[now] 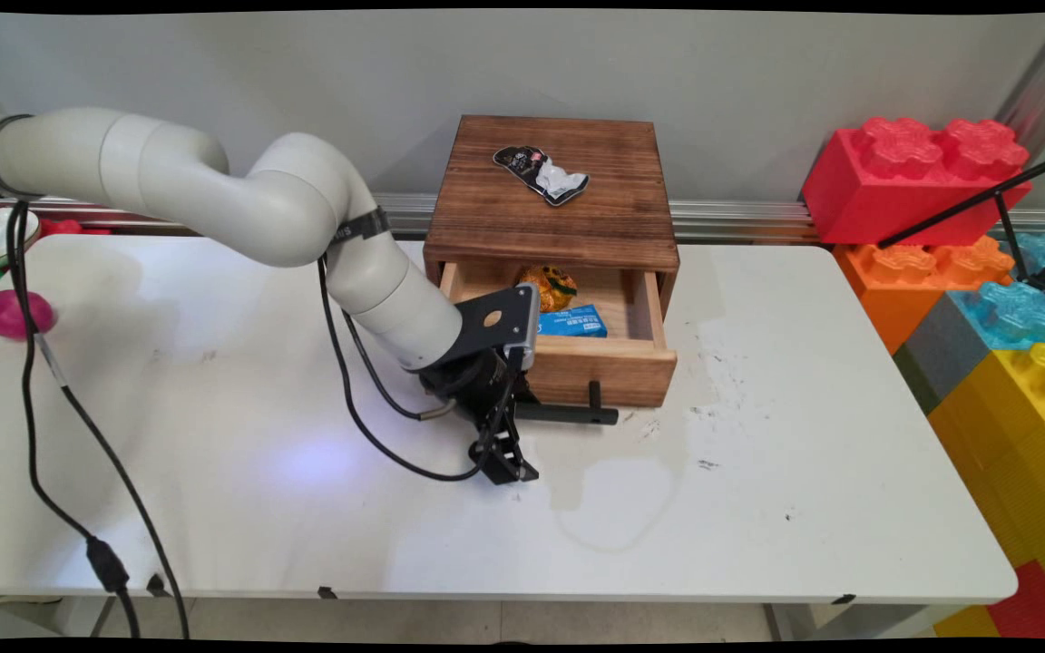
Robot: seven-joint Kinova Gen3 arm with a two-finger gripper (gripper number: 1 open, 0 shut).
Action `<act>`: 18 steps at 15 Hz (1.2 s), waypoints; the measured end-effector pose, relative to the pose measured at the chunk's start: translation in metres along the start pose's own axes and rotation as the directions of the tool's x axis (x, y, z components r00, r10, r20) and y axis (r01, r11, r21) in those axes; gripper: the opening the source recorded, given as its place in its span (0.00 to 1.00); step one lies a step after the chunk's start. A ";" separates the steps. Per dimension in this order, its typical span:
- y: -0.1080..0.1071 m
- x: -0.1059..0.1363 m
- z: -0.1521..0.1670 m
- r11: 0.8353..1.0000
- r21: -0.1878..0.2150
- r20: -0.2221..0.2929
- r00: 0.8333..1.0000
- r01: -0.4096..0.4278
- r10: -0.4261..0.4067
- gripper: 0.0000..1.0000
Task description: Open the drawer
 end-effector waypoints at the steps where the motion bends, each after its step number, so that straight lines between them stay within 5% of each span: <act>1: 0.003 0.000 0.000 1.000 -0.004 -0.002 1.000 -0.001 0.001 1.00; 18: 0.052 -0.008 -0.007 0.998 -0.063 -0.019 1.000 -0.025 0.024 1.00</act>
